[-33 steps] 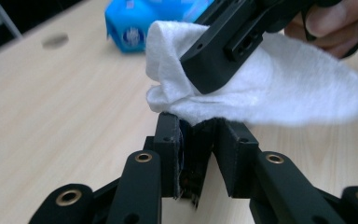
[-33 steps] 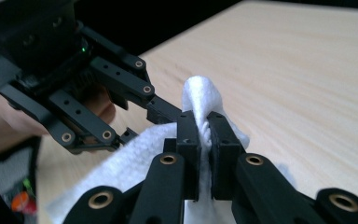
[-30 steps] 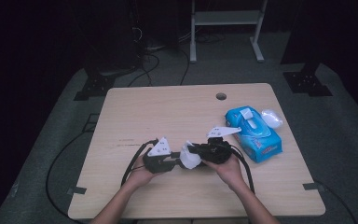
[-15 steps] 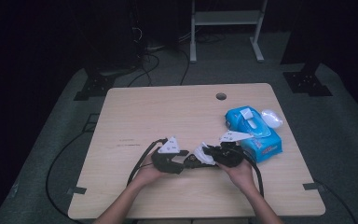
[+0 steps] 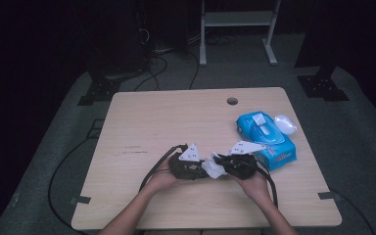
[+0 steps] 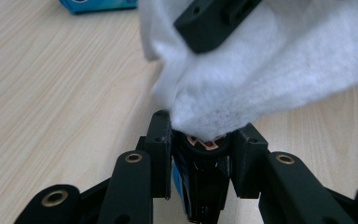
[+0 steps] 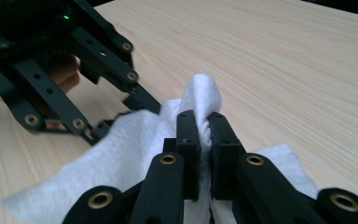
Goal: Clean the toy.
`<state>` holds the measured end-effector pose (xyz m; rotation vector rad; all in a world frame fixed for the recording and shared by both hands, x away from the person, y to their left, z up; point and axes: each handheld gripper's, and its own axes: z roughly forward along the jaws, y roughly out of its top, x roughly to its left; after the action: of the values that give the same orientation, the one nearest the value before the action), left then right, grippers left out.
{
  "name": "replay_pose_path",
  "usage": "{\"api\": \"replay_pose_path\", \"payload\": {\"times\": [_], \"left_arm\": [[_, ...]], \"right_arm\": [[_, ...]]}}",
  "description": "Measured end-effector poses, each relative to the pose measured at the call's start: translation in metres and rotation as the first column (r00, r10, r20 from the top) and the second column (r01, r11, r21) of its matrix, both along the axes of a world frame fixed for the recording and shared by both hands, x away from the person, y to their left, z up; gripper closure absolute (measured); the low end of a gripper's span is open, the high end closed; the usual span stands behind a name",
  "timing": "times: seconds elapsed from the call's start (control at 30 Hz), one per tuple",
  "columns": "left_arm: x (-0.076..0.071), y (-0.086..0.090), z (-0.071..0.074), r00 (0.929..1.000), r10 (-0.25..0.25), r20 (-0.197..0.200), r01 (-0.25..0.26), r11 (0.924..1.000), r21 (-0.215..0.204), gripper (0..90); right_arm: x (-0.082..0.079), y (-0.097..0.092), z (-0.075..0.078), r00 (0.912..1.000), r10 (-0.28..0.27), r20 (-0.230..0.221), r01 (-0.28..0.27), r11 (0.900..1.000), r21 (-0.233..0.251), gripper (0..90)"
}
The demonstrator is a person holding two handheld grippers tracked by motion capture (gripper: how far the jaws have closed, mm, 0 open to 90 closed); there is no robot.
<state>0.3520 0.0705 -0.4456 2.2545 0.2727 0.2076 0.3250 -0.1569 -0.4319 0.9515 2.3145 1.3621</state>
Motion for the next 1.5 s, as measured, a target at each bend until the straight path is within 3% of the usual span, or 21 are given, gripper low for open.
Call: {"api": "replay_pose_path", "payload": {"times": [0.1, 0.17, 0.3, 0.4, 0.57, 0.67, 0.87, 1.1, 1.5], "left_arm": [[0.000, 0.003, 0.000, 0.9999, -0.001, -0.014, 0.001, 1.0000, -0.008, 65.3], [0.001, 0.006, -0.001, 0.9991, 0.000, -0.042, -0.001, 0.9999, -0.017, 64.7], [0.002, 0.011, -0.001, 0.9987, 0.010, -0.050, -0.011, 0.9996, -0.027, 62.5], [0.003, 0.009, -0.001, 0.9981, 0.014, -0.059, -0.016, 0.9992, -0.037, 57.2], [0.004, 0.002, -0.005, 0.9980, 0.010, -0.062, -0.011, 0.9996, -0.027, 55.6], [0.004, 0.000, -0.006, 0.9986, 0.003, -0.054, -0.004, 0.9998, -0.018, 62.6], [0.003, 0.004, -0.005, 0.9991, 0.003, -0.042, -0.003, 1.0000, -0.007, 64.4], [0.000, 0.021, -0.003, 0.9995, 0.013, -0.028, -0.012, 0.9999, 0.012, 64.6], [-0.011, 0.072, -0.002, 0.9983, 0.051, -0.030, -0.050, 0.9986, 0.018, 64.6]], "right_arm": [[-0.003, -0.003, 0.001, 0.9999, -0.008, 0.013, 0.008, 1.0000, -0.002, 84.0], [-0.003, -0.004, 0.002, 0.9999, -0.012, 0.009, 0.012, 0.9993, 0.035, 84.0], [-0.003, -0.005, 0.007, 0.9995, -0.027, 0.016, 0.026, 0.9967, 0.077, 84.0], [-0.003, -0.007, 0.010, 0.9986, -0.043, 0.032, 0.041, 0.9975, 0.057, 84.1], [-0.001, -0.017, 0.006, 0.9980, -0.062, 0.011, 0.062, 0.9970, 0.046, 84.0], [-0.002, -0.020, 0.004, 0.9977, -0.067, 0.004, 0.067, 0.9967, 0.046, 84.0], [-0.001, -0.023, 0.005, 0.9972, -0.075, 0.007, 0.074, 0.9952, 0.063, 84.0], [-0.001, -0.017, 0.002, 0.9979, -0.065, 0.006, 0.065, 0.9969, 0.044, 84.0], [0.003, -0.002, -0.005, 0.9990, -0.043, -0.014, 0.043, 0.9990, 0.012, 84.0]]}}
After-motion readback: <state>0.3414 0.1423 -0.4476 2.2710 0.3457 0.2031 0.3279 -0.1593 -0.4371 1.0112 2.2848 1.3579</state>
